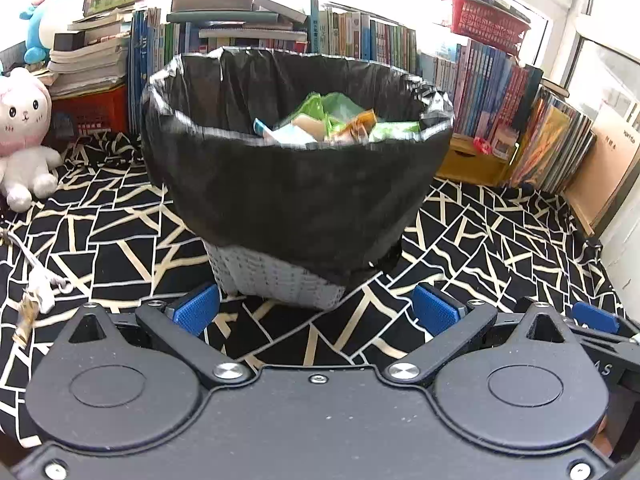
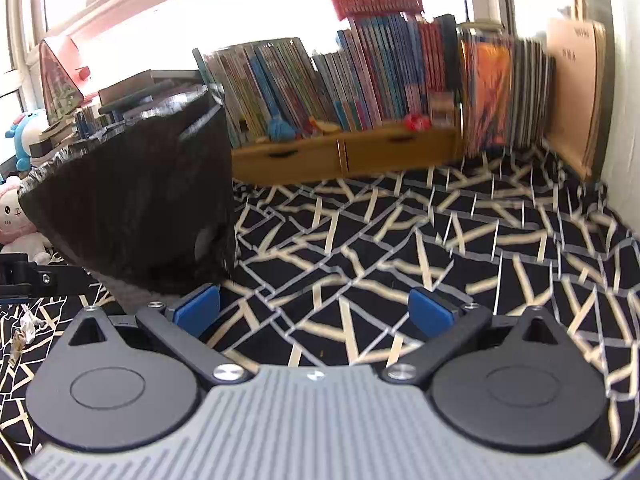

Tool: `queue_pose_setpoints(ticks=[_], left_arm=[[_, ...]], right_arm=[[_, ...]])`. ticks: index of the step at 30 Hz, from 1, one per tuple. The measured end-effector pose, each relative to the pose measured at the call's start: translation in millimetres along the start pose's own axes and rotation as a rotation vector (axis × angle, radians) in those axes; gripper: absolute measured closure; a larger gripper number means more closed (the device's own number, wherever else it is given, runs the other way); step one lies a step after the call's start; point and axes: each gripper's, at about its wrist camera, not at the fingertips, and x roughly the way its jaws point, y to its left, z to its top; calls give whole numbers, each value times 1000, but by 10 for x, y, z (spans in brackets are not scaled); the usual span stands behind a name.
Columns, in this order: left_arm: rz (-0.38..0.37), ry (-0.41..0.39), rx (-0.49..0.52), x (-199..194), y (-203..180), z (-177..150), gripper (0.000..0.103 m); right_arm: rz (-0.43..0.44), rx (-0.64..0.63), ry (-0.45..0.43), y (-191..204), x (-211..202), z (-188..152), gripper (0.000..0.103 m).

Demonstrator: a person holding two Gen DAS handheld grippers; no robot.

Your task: Collect trash

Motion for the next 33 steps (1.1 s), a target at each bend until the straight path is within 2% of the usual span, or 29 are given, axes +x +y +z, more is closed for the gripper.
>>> queue_pose_setpoints(ticks=[2,5,9,20,33], left_arm=[[-10,26,4,11,21,85,0],[0,76,19,36,44,210,1],[25,85,40,32,29,332,0],[4,97,76,86,-110,410,0],[0,105,77,125,-115,393,0]], right_arm=[[9,-5,5,-8,1,100,0],[47,8,73,-79,58,256,0],[66,28,143,-122,121,373,0],[47,-35,124,7,167,457,0],[33,-32,130,-36,202,456,0]])
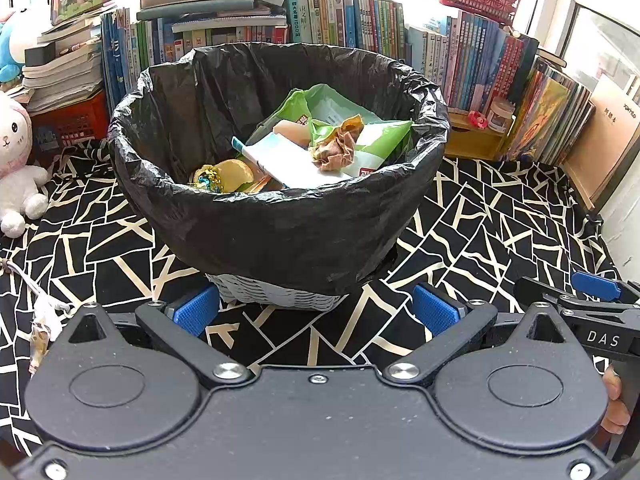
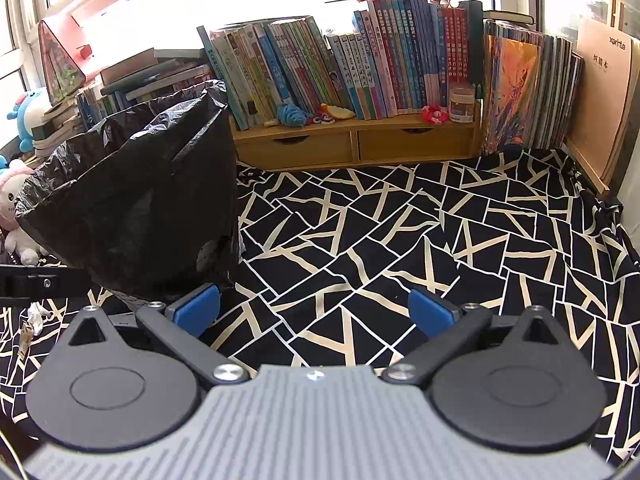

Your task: Collect trash

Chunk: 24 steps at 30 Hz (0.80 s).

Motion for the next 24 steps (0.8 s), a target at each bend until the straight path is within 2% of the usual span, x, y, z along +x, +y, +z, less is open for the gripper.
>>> queue_pose_setpoints(ticks=[24], left_arm=[[7,-13,6,-56,-24,-12,0]], right_arm=[[-6,2,0,-19,-18,-16,0]])
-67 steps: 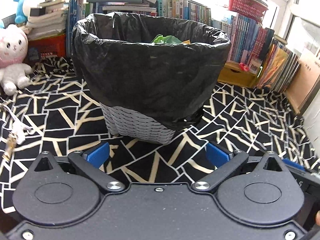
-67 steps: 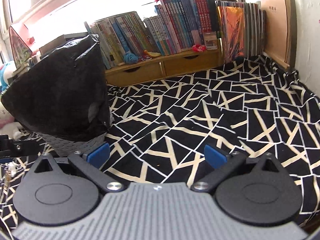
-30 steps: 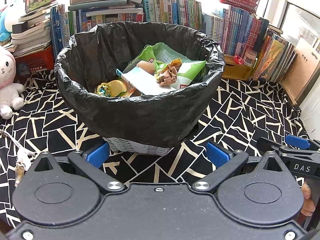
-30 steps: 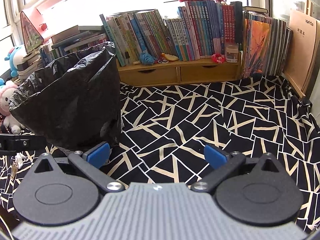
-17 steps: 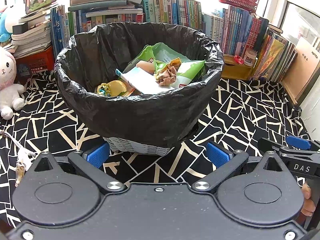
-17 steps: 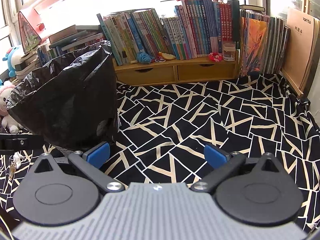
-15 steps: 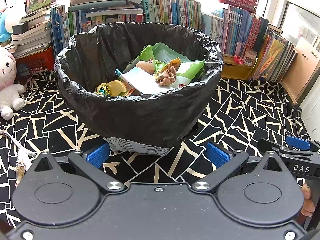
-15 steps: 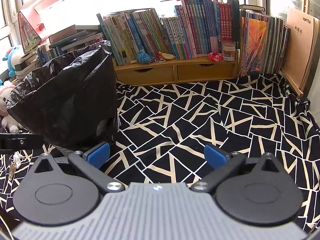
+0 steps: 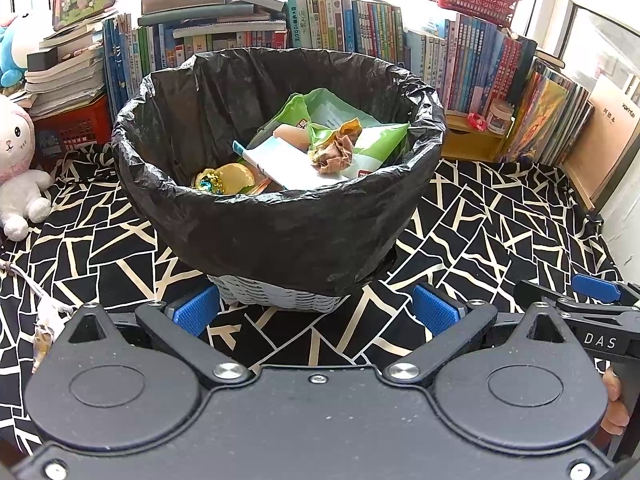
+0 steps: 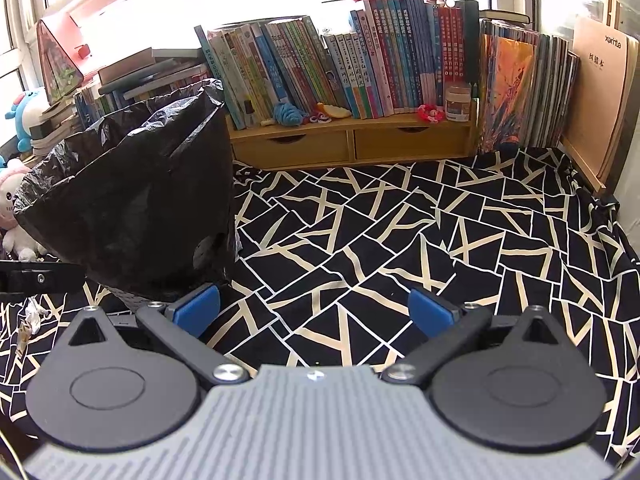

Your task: Collect trash

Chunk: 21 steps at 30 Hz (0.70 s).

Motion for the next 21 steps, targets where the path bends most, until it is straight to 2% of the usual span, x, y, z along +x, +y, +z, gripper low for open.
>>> queue_pose_setpoints(ticks=[21], left_arm=[[1,-4,3,-24,7,-6,0]], right_arm=[[-2,3,0,-26,-15,-24,0]])
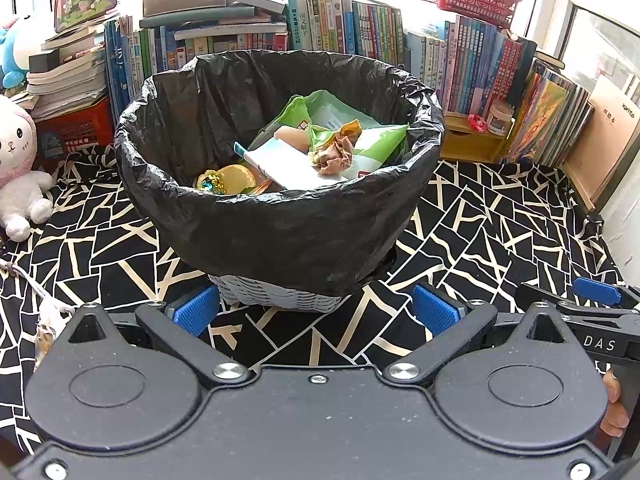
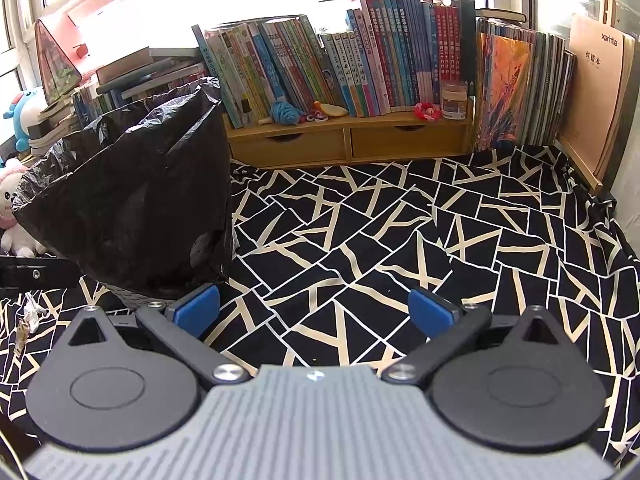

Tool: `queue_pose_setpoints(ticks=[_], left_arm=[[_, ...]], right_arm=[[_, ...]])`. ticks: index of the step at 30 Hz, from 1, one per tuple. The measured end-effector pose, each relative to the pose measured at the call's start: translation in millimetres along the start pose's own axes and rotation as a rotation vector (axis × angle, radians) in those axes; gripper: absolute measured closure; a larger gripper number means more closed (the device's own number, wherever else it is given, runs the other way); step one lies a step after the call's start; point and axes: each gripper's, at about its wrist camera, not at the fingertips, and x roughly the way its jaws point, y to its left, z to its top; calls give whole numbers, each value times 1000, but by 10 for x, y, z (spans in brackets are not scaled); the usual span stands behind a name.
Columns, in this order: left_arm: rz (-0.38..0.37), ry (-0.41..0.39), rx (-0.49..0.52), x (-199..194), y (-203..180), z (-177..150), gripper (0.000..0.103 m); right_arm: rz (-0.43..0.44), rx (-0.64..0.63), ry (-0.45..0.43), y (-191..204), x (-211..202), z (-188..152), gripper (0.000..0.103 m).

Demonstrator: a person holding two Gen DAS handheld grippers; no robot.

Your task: Collect trash

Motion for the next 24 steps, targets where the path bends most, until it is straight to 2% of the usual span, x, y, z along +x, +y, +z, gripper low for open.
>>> queue_pose_setpoints(ticks=[24], left_arm=[[4,-7,4,2,-20,-5,0]], right_arm=[[-4,6,7,-14,9,-35,0]])
